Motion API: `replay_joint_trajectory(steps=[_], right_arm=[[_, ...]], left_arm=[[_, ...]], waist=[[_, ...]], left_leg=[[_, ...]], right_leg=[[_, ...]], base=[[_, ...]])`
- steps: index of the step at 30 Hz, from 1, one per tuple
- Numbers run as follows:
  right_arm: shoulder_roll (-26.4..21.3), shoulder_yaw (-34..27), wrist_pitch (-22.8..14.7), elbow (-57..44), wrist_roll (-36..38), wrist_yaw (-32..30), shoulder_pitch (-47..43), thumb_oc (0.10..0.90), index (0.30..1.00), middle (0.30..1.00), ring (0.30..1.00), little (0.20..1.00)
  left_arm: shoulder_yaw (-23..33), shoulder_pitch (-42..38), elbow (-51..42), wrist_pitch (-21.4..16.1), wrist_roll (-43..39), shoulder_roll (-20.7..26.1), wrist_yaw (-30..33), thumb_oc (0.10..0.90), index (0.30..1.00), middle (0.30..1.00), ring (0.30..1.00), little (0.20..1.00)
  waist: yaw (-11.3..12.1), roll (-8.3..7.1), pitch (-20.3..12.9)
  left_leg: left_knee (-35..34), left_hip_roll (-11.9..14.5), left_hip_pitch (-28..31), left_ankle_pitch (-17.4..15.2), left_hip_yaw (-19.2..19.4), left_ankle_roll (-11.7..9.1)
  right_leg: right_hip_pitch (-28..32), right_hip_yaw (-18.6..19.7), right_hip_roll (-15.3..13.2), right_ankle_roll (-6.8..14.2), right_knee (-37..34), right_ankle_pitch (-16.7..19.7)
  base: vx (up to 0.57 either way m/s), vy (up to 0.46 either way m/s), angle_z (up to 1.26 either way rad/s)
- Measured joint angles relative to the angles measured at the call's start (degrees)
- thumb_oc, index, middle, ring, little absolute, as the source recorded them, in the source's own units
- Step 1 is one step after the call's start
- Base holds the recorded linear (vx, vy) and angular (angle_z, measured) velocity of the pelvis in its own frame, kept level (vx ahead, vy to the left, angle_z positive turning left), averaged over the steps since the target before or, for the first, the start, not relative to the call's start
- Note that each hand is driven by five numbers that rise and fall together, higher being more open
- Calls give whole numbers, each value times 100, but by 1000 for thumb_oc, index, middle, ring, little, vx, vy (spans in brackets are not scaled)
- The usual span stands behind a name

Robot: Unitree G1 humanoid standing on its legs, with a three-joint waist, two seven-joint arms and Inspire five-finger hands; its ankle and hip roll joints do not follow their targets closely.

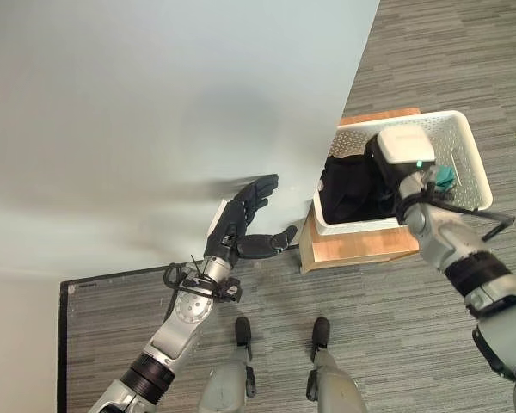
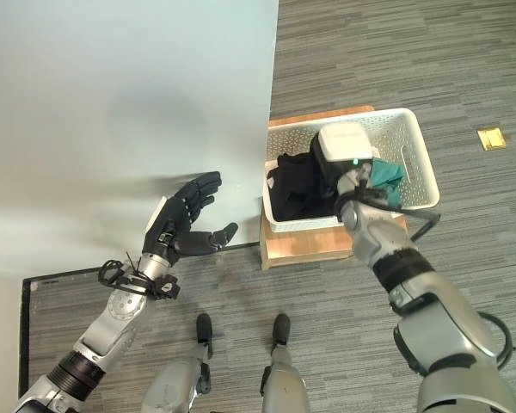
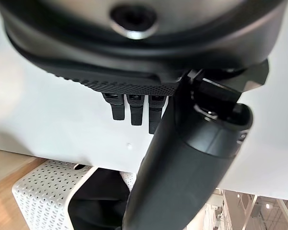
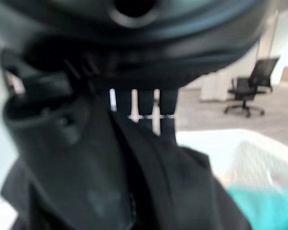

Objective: Pick up bed clothes into laundry basket.

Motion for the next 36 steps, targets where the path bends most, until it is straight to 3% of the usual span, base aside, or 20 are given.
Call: replay_joint_trajectory(steps=[2,3,8,14,15,19,26,29,33,36], right_arm=[[-65,226,-3,91,12,-2,-397,400,300,300,300,300],[-95,226,-2,91,15,5,-473,800,900,900,900,900],[-143,477,-81,990,301,46,-730,800,900,900,900,900],[-156,240,-115,1121,950,85,-694,800,900,900,900,900],[-136,-229,-195,929,1299,79,-511,800,900,900,900,900],[-111,-726,-235,254,1935,72,-177,800,900,900,900,900],[275,-1371,-323,-1435,2013,121,443,800,900,900,900,900],[334,-1422,-310,-1590,1883,121,542,800,900,900,900,900],[641,-2018,-266,-2375,1439,194,1705,800,900,900,900,900],[1289,-2617,-264,-2753,1442,242,2907,800,900,900,900,900]], left_arm=[[4,-2,3,0,0,-4,-55,800,900,900,900,900],[2,5,11,7,1,5,-60,800,900,900,900,900],[46,42,18,72,-13,149,-123,800,900,900,900,900],[125,39,127,186,-113,286,-223,800,900,900,900,900],[216,51,128,212,-128,229,-268,800,900,900,900,900],[244,66,170,274,-212,233,-236,800,900,900,900,900],[481,215,169,418,-224,193,-221,800,900,900,900,900],[530,251,170,438,-337,99,-246,800,900,900,900,900],[675,419,169,515,-460,-13,-304,800,900,900,900,900],[669,473,168,629,-546,-12,-346,800,900,900,900,900]], waist=[[16,-8,1],[59,-9,2],[156,-11,3],[158,-11,3],[153,-10,4],[107,-10,4],[81,-14,4],[104,-44,-12],[79,-191,-90],[47,-290,-148]], left_leg=[[0,0,-124,20,-19,-6],[0,0,-189,36,-55,-7],[2,-17,-343,48,-222,-7],[2,-34,-415,52,-265,-3],[2,-30,-414,52,-285,-3],[2,-27,-294,52,-293,-3],[-1,-17,2,51,-230,-2],[-1,-18,72,65,-238,-11],[-2,-8,187,74,-259,-16],[-4,-8,310,67,-262,-7]], right_leg=[[-110,-21,-1,3,0,13],[-155,-59,0,0,1,19],[-225,-249,-20,0,2,21],[-265,-324,-39,1,2,21],[-254,-363,-35,0,2,21],[-130,-371,-30,0,2,21],[133,-315,-18,0,1,21],[210,-296,-21,0,0,18],[328,-291,-13,0,-1,10],[463,-306,-14,-9,-3,-13]], base=[[-3,-35,6],[10,-31,9],[-14,-11,16],[-12,1,5],[30,-3,4],[6,2,1],[20,0,-4],[14,-34,0],[18,-23,2],[4,-8,1]])
